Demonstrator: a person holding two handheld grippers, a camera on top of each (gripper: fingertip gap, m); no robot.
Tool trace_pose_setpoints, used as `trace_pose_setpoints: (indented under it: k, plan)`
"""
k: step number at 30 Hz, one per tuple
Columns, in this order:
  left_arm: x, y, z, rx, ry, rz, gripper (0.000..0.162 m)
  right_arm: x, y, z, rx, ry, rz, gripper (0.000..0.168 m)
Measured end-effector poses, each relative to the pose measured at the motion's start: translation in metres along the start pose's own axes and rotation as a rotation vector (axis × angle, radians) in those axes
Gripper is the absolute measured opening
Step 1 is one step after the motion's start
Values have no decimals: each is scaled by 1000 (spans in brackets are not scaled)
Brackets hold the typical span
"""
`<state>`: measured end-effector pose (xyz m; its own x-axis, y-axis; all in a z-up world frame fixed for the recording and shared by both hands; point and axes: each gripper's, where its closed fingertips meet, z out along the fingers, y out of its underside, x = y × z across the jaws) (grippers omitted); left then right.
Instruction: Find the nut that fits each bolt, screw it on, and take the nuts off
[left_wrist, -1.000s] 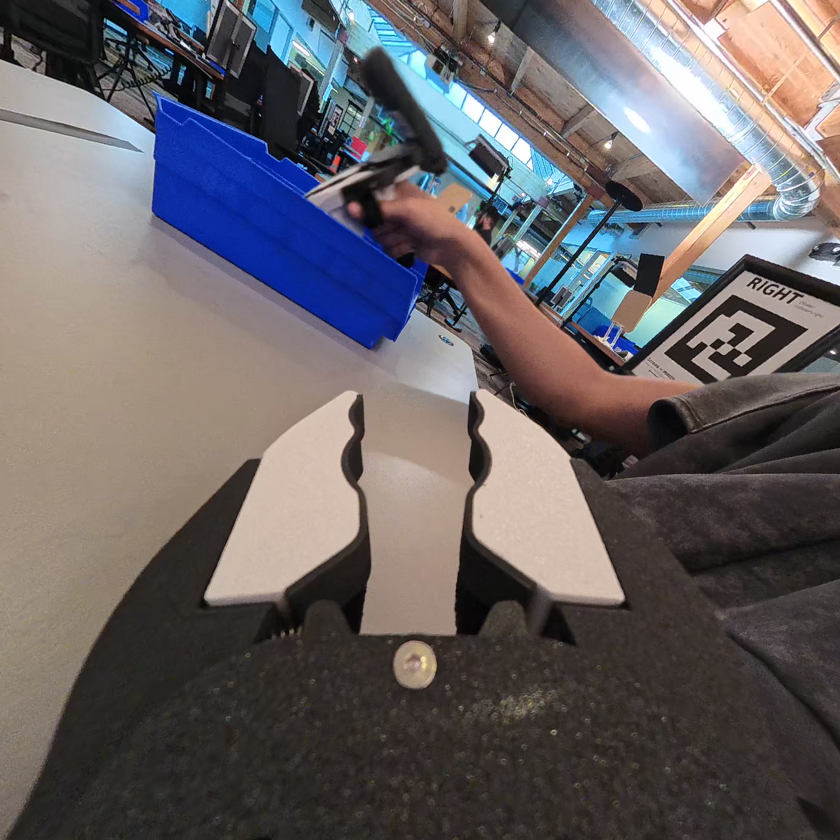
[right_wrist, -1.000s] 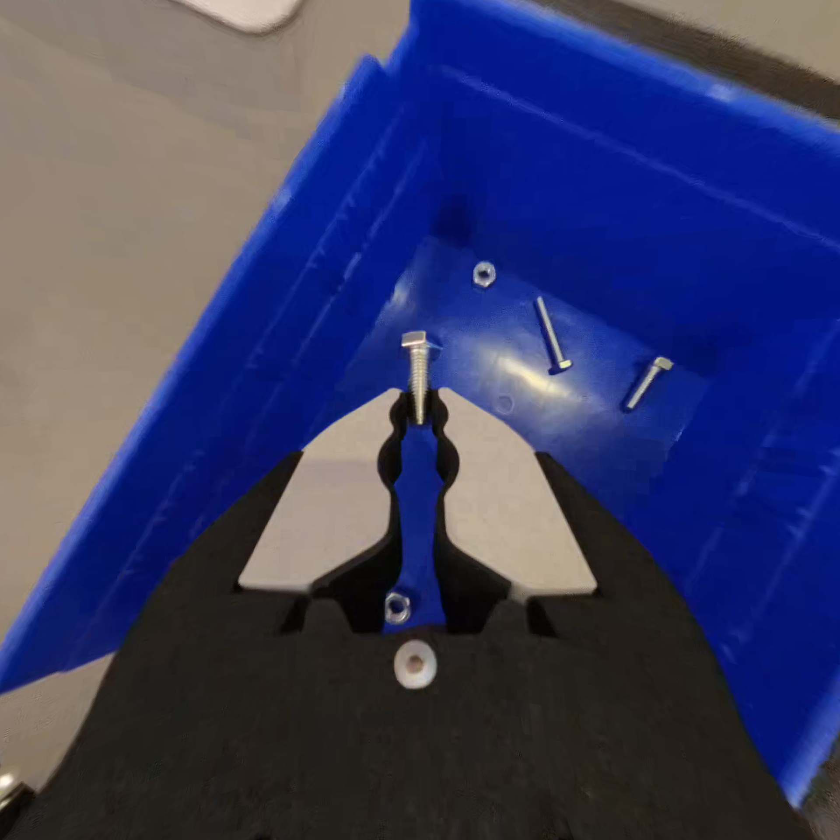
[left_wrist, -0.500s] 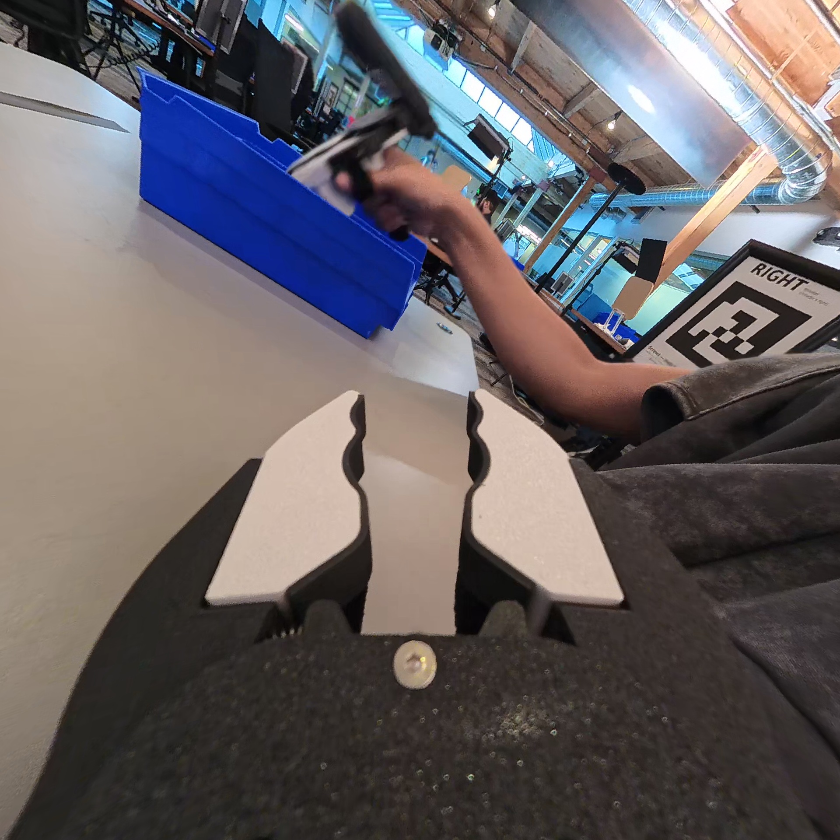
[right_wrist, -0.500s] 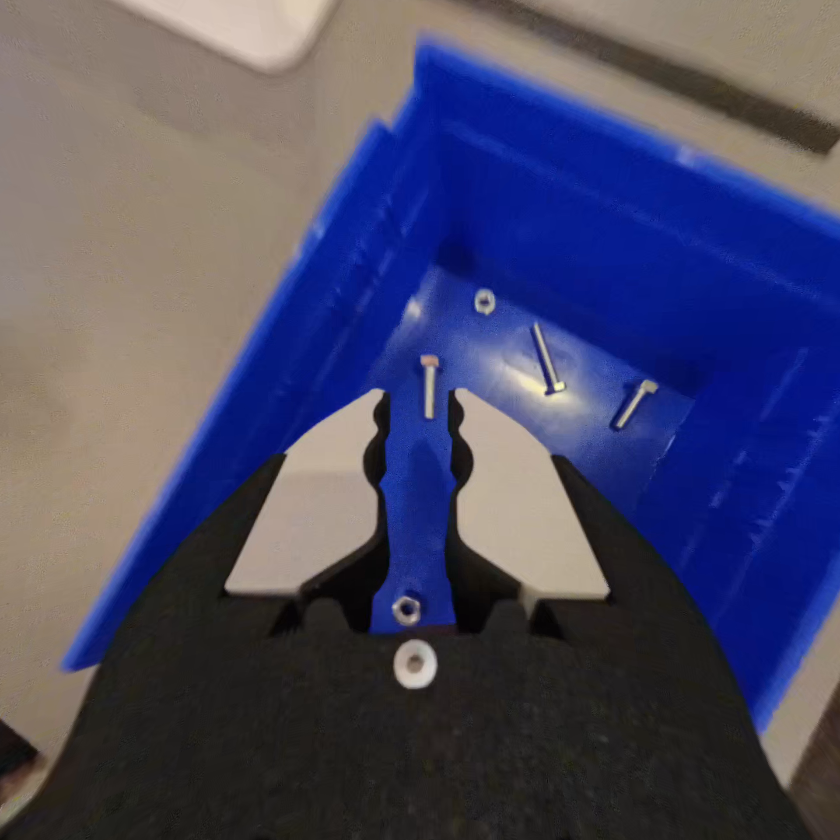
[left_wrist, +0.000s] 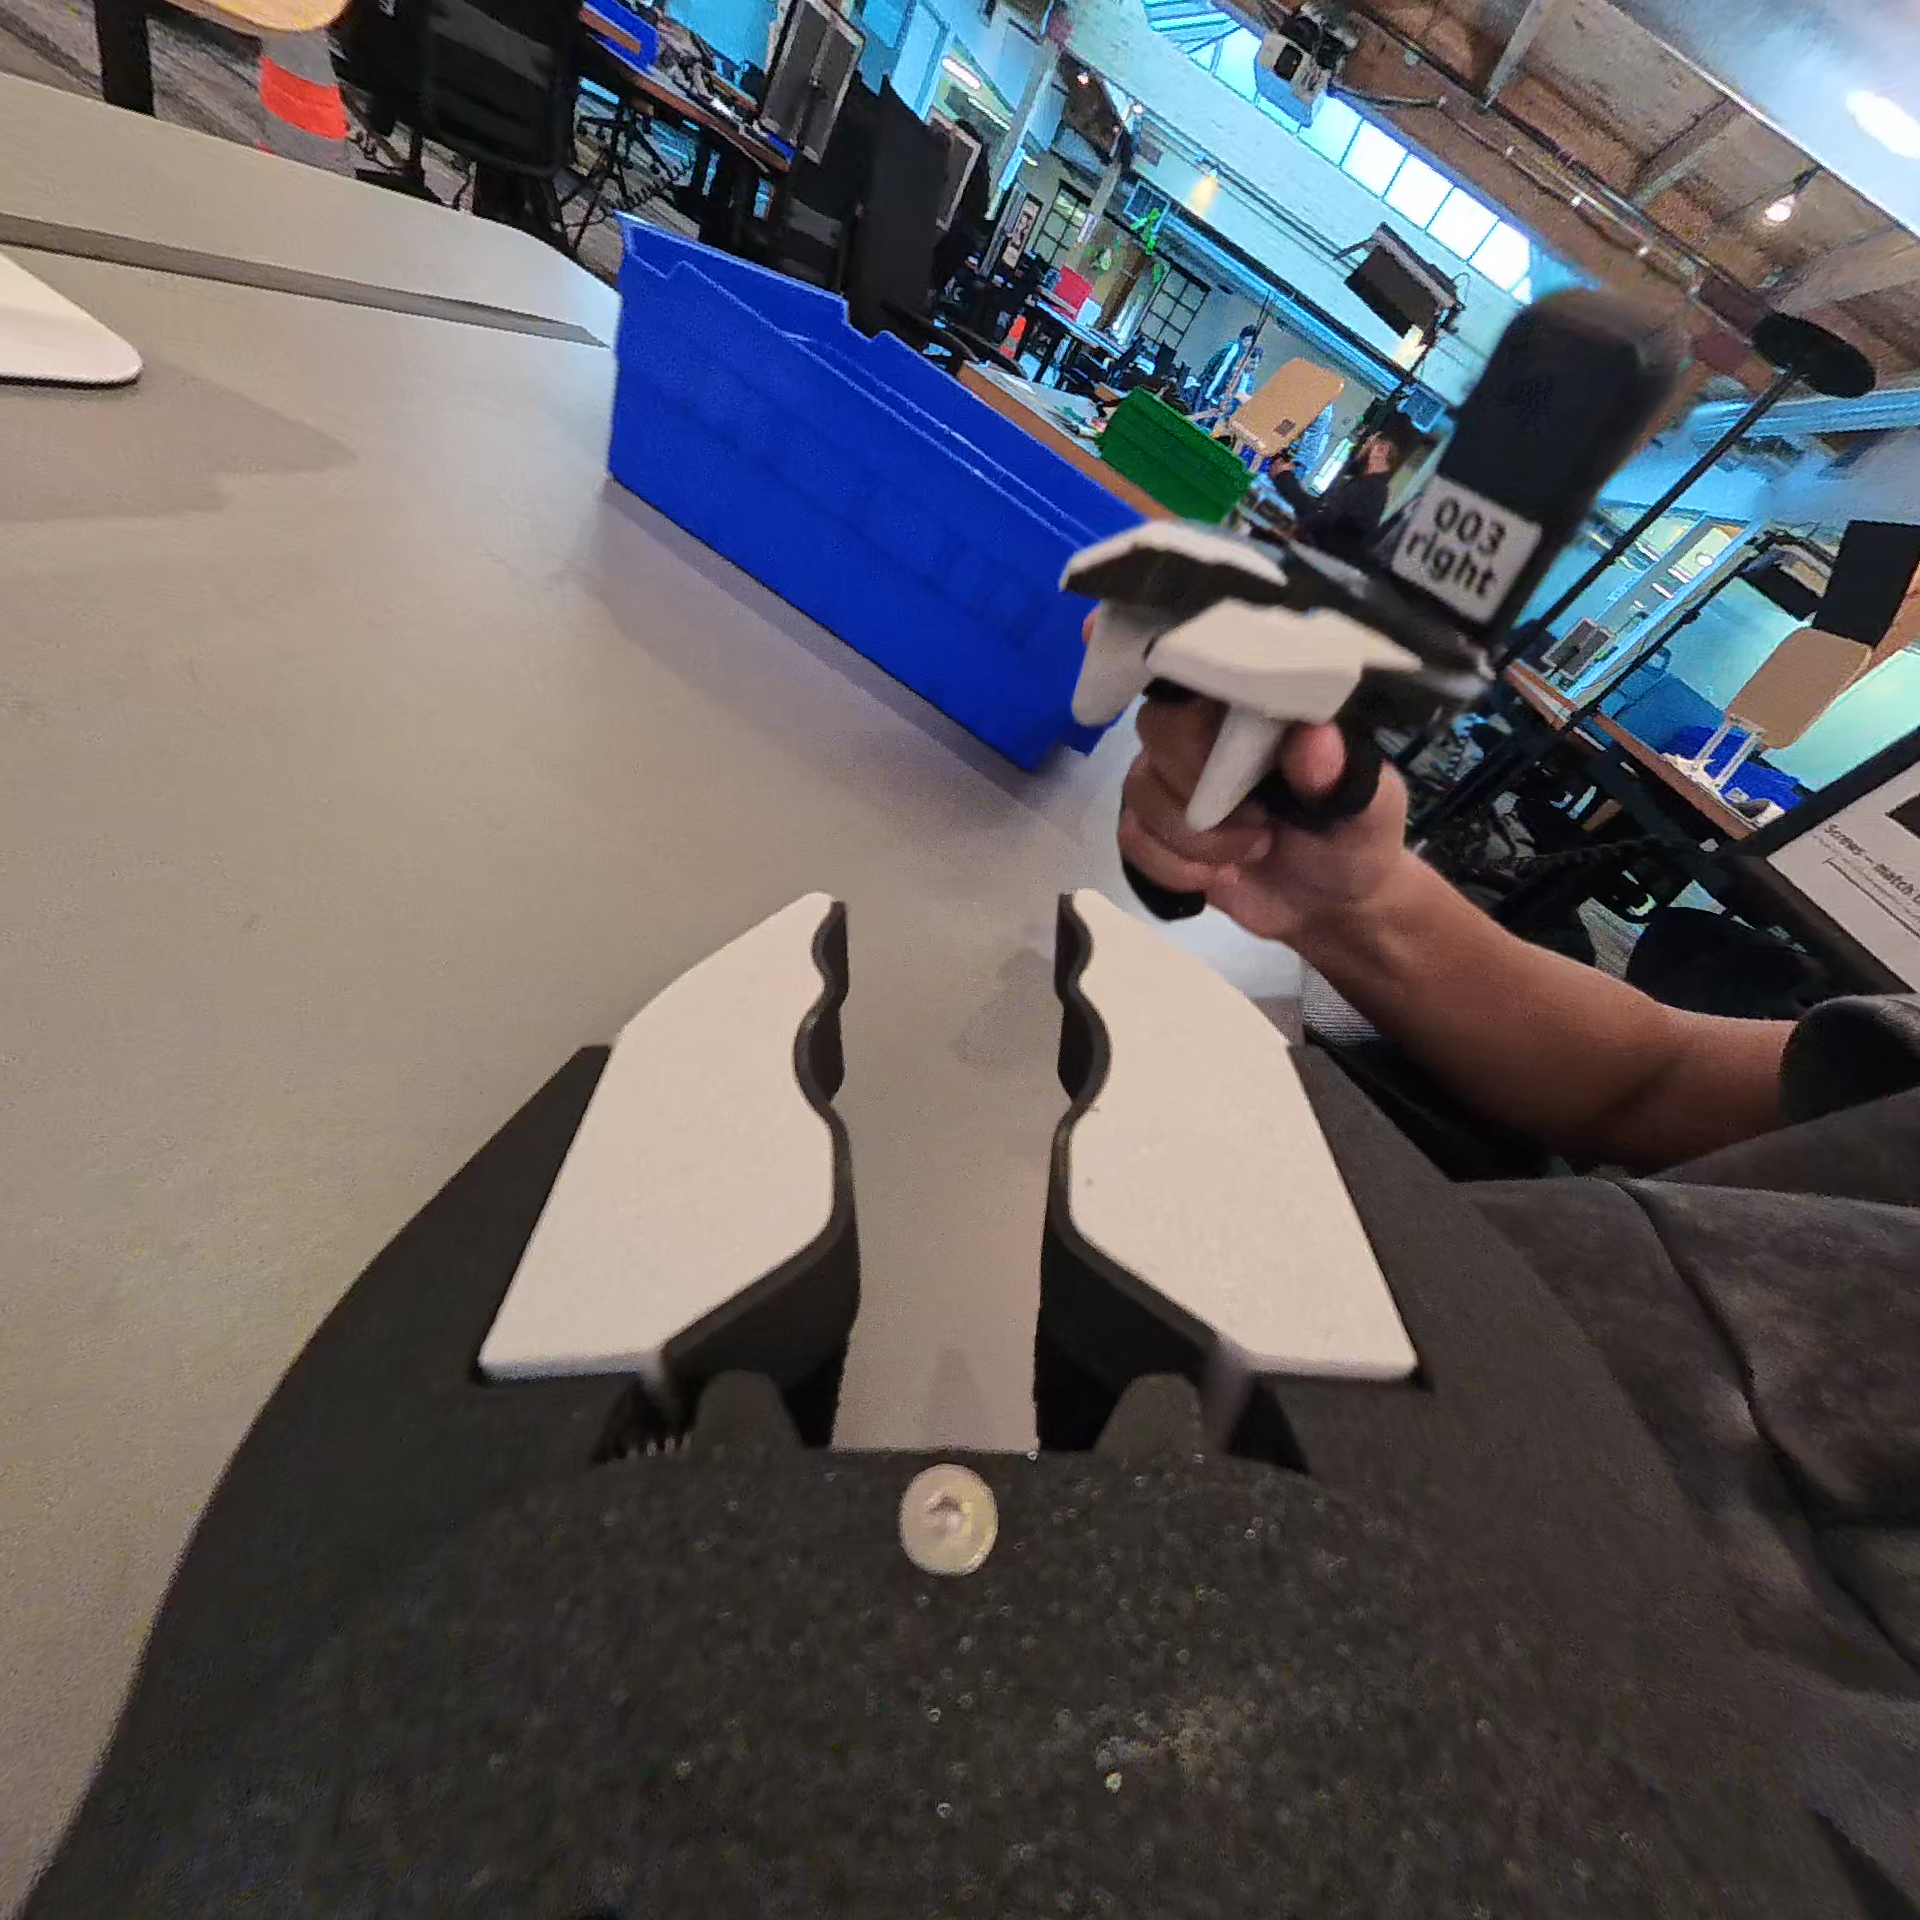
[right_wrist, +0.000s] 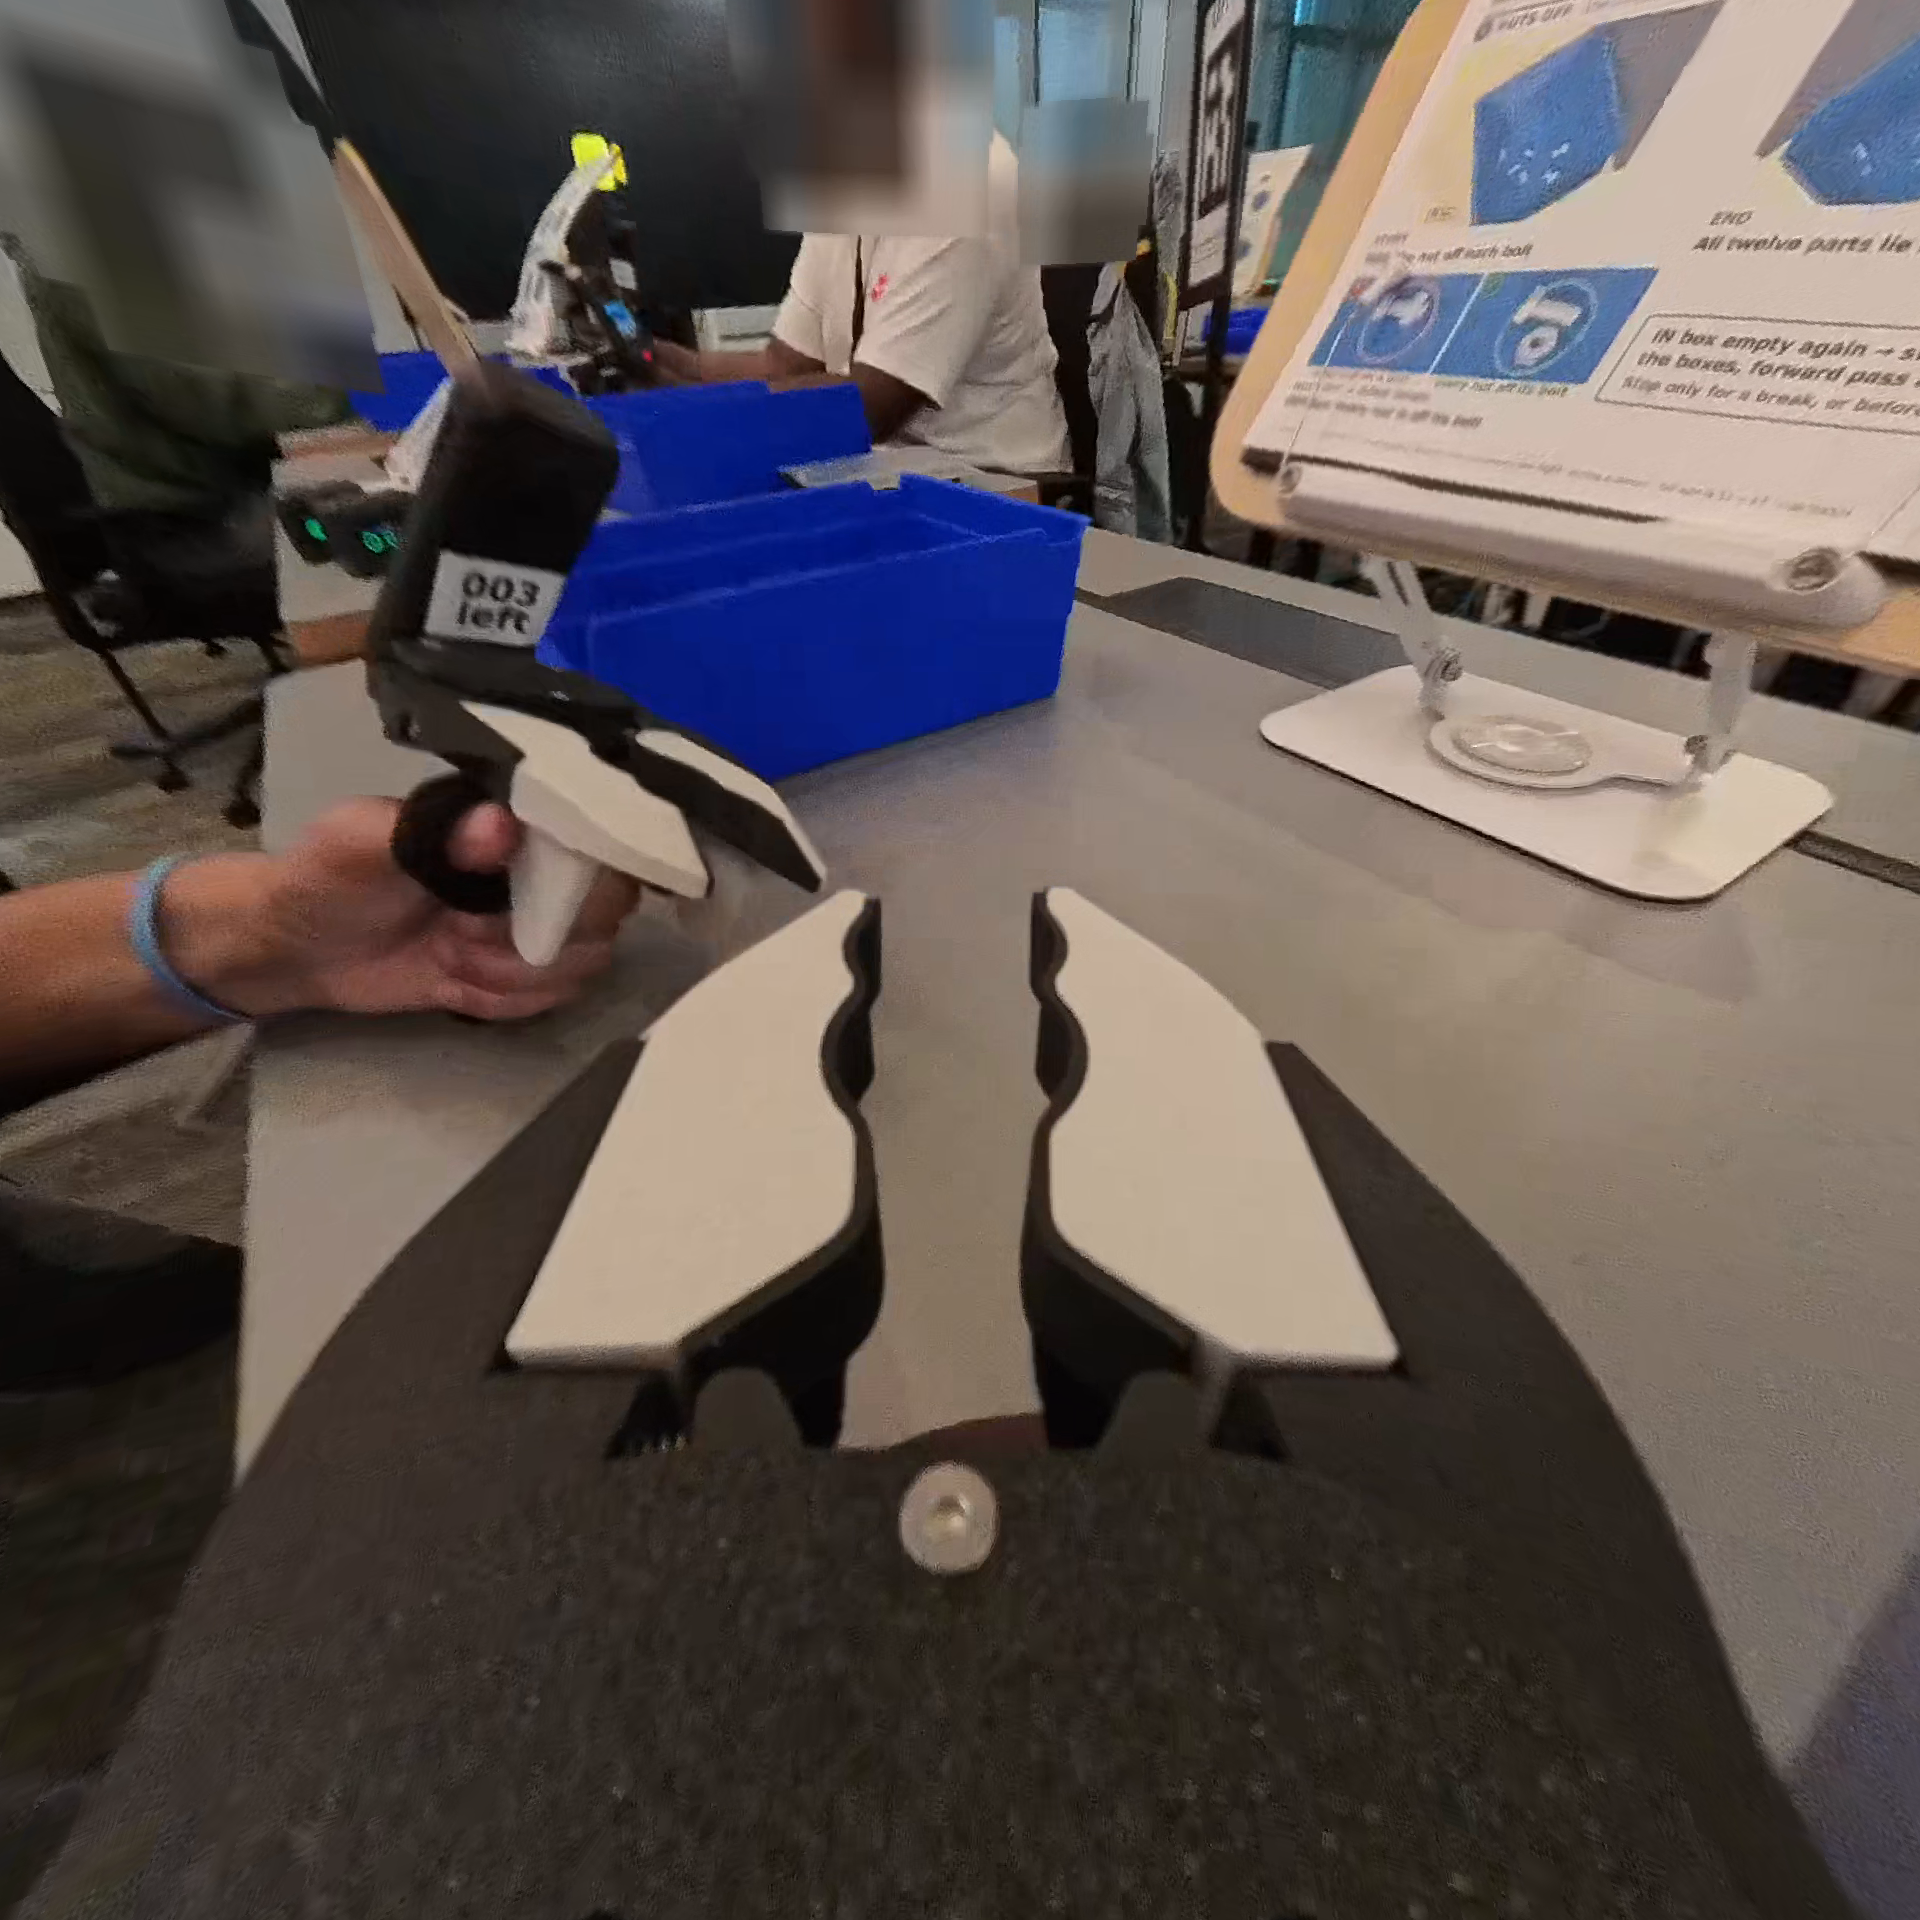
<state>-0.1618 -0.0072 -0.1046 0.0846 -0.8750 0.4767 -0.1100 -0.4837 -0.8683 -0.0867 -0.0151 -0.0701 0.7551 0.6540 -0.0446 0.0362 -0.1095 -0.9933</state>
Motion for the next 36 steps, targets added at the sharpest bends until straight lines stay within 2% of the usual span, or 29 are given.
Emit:
trace_pose_setpoints:
  k: [3, 6, 8, 11, 15, 18, 21, 23, 29, 34, 35, 36]
  plan:
    - [-1, 2, 1, -27, -12, -2, 39, 1, 19, 7, -33, 43, -95, 23]
    - [16, -7, -6, -93, -13, 38, 42, -2, 26, 11, -42, 36, -84, 21]
    - [27, -31, -29, -137, -82, 137, 43, -6, 29, 13, -52, 13, -75, 21]
    - [13, -79, -94, -196, -324, 258, 40, -5, 27, 11, -30, 28, -118, 18]
    - [-72, -117, -194, -373, -753, 268, 38, -10, 24, 9, -4, 21, -150, 16]
    - [-151, -118, -235, -451, -962, 77, 38, -10, 25, 10, -8, 10, -138, 15]
    - [-205, -97, -228, -465, -943, -155, 39, -7, 24, 9, -1, 8, -101, 15]
    - [-230, -76, -215, -531, -926, -269, 47, -5, 23, 8, 8, 9, -85, 15]
    - [-264, -47, -178, -599, -856, -384, 45, 0, 22, 6, 19, 20, -47, 15]
    - [-283, -37, -169, -631, -909, -360, 44, 4, 21, 5, 28, 35, -23, 14]
    - [-287, -38, -168, -622, -922, -355, 34, 5, 21, 5, 29, 37, -21, 14]
    - [-289, -38, -169, -622, -939, -356, 33, 5, 21, 4, 32, 39, -19, 14]
